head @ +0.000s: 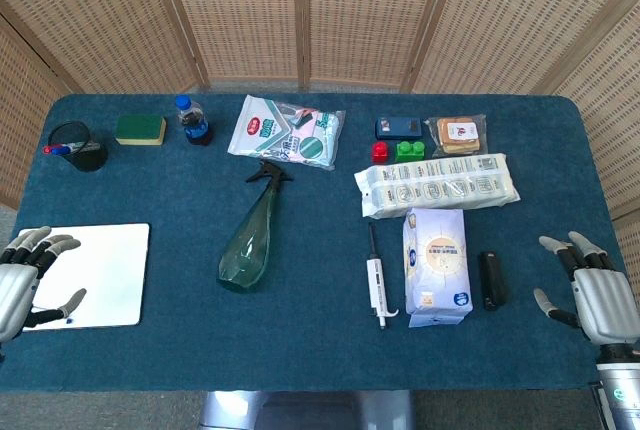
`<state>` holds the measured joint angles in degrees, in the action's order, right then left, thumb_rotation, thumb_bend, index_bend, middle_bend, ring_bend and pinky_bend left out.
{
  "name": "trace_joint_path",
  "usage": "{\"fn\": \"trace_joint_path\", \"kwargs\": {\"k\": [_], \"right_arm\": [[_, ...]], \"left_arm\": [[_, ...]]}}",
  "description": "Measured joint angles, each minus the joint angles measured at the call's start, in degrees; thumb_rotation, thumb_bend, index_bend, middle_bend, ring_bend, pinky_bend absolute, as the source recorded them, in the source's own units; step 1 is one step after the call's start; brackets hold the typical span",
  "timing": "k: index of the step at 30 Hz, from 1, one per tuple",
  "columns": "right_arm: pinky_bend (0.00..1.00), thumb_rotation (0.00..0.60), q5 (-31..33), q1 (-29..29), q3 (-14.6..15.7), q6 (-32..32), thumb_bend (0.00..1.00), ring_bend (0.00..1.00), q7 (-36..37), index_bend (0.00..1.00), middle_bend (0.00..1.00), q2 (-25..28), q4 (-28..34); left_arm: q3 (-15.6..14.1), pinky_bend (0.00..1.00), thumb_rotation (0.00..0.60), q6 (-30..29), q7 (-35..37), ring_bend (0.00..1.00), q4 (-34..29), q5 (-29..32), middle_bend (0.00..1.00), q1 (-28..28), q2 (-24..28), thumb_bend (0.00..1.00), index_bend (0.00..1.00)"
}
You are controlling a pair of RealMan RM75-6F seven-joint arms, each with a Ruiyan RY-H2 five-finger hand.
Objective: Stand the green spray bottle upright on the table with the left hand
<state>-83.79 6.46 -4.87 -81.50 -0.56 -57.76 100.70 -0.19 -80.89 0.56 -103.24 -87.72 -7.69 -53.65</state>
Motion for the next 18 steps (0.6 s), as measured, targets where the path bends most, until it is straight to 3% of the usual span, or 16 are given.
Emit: {"fn": "trace_joint_path", "kwargs": {"k": [18], "right_arm": [[0.19, 0.6, -1.76, -1.67, 0.74, -2.78, 0.35, 0.11, 1.89, 0.2, 0.29, 0.97, 0.25]], "left_arm": [[-0.38, 0.19, 0.485, 3.09, 3.88, 0.14, -2.25, -1.17, 0.23, -1.59, 3.55, 0.33, 0.18]]}}
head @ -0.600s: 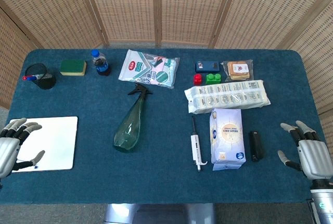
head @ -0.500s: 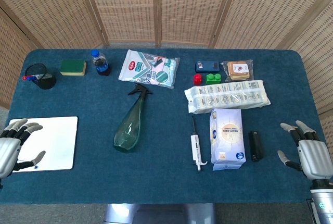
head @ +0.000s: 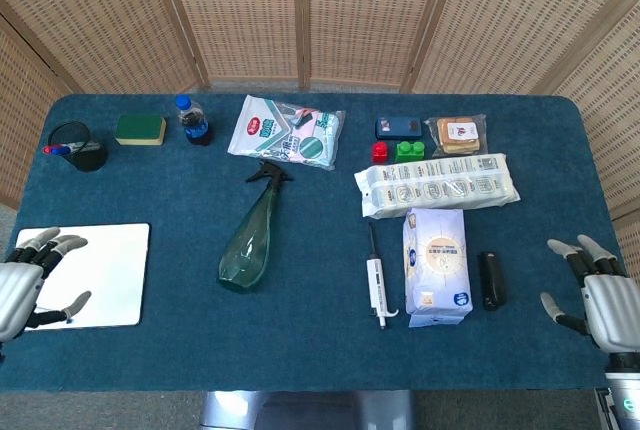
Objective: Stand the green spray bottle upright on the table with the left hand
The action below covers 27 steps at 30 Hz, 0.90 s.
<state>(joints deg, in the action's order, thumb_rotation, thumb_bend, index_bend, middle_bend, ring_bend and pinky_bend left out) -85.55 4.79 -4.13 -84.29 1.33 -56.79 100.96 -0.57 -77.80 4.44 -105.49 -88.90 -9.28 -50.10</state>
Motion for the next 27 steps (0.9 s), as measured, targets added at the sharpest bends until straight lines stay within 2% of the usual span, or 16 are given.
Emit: {"fn": "trace_joint_path", "kwargs": {"k": [10, 17, 21, 27], "right_arm": [[0.19, 0.6, -0.05, -0.05, -0.05, -0.1, 0.35, 0.11, -0.31, 0.2, 0.29, 0.03, 0.49], [0.19, 0.6, 0.63, -0.07, -0.16, 0.2, 0.35, 0.11, -0.08, 0.2, 0.29, -0.13, -0.1], [0.19, 0.6, 0.97, 0.06, -0.25, 0.54, 0.35, 0.11, 0.12, 0.2, 0.29, -0.47, -0.57], [0.19, 0.6, 1.6, 0.06, -0.41, 0.73, 0.35, 0.11, 0.22, 0.2, 0.29, -0.76, -0.96]], "left_arm": [[1.69, 0.22, 0.463, 12.57, 5.78, 0.14, -3.4, 4.1, 0.2, -6.88, 4.58, 0.3, 0.15], [3.68, 0.2, 0.451, 22.28, 6.81, 0.14, -5.06, 6.58, 0.2, -14.06, 4.96, 0.28, 0.17], [4.52, 0.19, 0.448, 25.07, 7.24, 0.13, -4.9, 4.68, 0.21, -17.19, 3.36, 0.29, 0.19], [5.32, 0.18, 0.445, 28.16, 9.47, 0.14, -4.25, -1.97, 0.24, -22.53, -0.43, 0.29, 0.23]]}}
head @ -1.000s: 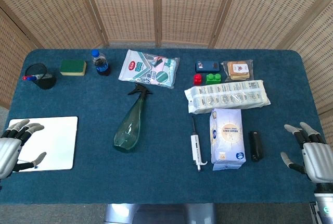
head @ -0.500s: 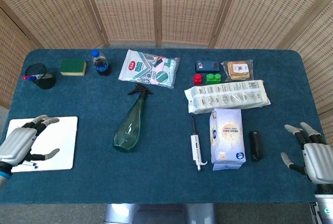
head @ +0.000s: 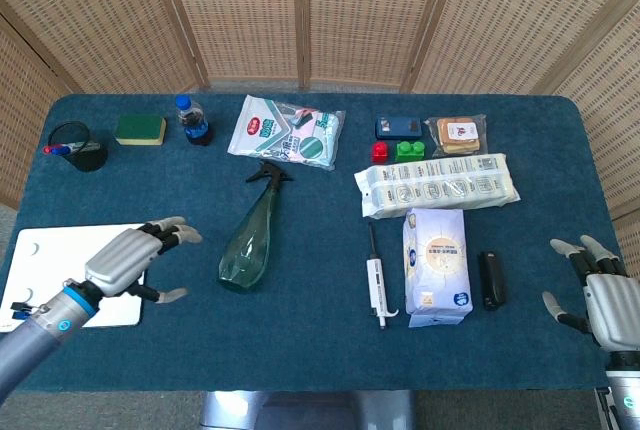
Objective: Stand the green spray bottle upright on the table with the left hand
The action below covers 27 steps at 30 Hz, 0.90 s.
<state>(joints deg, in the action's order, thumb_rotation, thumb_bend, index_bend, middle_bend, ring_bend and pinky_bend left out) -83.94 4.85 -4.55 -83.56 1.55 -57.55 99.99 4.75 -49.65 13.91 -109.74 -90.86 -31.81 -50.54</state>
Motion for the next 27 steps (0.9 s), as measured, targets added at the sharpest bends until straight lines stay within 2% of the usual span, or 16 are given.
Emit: {"fn": "trace_joint_path", "kwargs": {"k": [4, 9, 19, 27], "right_arm": [[0.19, 0.6, 0.34, -0.26, -0.01, -0.16, 0.35, 0.11, 0.05, 0.2, 0.29, 0.0, -0.05], [0.19, 0.6, 0.68, -0.92, 0.07, -0.81, 0.35, 0.11, 0.61, 0.2, 0.29, 0.15, -0.24], [0.19, 0.6, 0.44, -2.27, 0.3, -2.4, 0.35, 0.11, 2.55, 0.2, 0.29, 0.7, -0.7], [0.19, 0.6, -0.28, -3.15, 0.24, -3.96, 0.35, 0.11, 3.72, 0.2, 0.29, 1.05, -0.62]], "left_arm": [[0.1, 0.18, 0.448, 2.77, 2.73, 0.15, 0.63, -4.27, 0.25, -4.44, -3.46, 0.29, 0.24], [0.04, 0.18, 0.447, 6.92, 3.2, 0.15, 1.32, -6.0, 0.25, -9.03, -7.81, 0.29, 0.24], [0.37, 0.19, 0.448, 14.1, 1.86, 0.15, 5.11, -1.41, 0.25, -16.16, -18.4, 0.29, 0.24], [-1.29, 0.2, 0.446, 19.08, 4.47, 0.15, 8.37, 1.42, 0.25, -19.41, -21.69, 0.29, 0.22]]}}
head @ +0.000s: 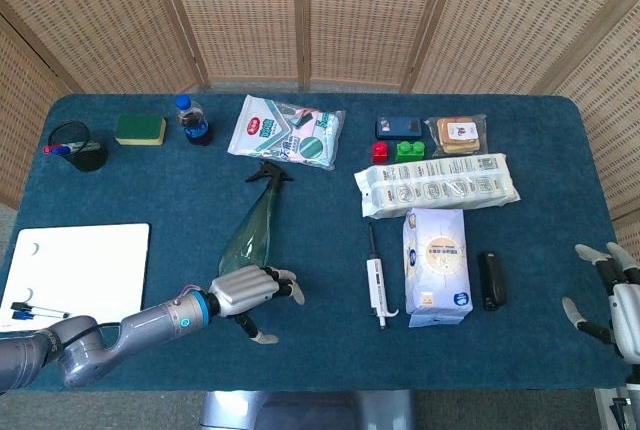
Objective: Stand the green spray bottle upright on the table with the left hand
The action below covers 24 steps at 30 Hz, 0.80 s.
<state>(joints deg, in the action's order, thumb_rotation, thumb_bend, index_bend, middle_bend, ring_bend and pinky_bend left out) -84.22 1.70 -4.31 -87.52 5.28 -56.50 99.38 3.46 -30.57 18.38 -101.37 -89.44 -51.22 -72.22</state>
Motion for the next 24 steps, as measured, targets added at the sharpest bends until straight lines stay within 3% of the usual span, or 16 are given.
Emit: {"fn": "trace_joint_path", "kwargs": {"k": [9, 24], "right_arm": [[0.19, 0.6, -0.68, -0.51, 0.05, -0.74, 0.35, 0.11, 0.41, 0.2, 0.29, -0.04, 0.1], [0.2, 0.6, -1.55, -0.25, 0.07, -0.39, 0.35, 0.11, -0.63, 0.2, 0.29, -0.12, 1.21]], "left_arm": [[-4.12, 0.21, 0.444, 1.53, 1.27, 0.15, 2.38, 1.56, 0.25, -0.41, 1.78, 0.29, 0.21], [-10.43, 0.22, 0.442, -9.27, 10.02, 0.14, 5.36, 0.05, 0.24, 7.88, 12.14, 0.29, 0.21]]}}
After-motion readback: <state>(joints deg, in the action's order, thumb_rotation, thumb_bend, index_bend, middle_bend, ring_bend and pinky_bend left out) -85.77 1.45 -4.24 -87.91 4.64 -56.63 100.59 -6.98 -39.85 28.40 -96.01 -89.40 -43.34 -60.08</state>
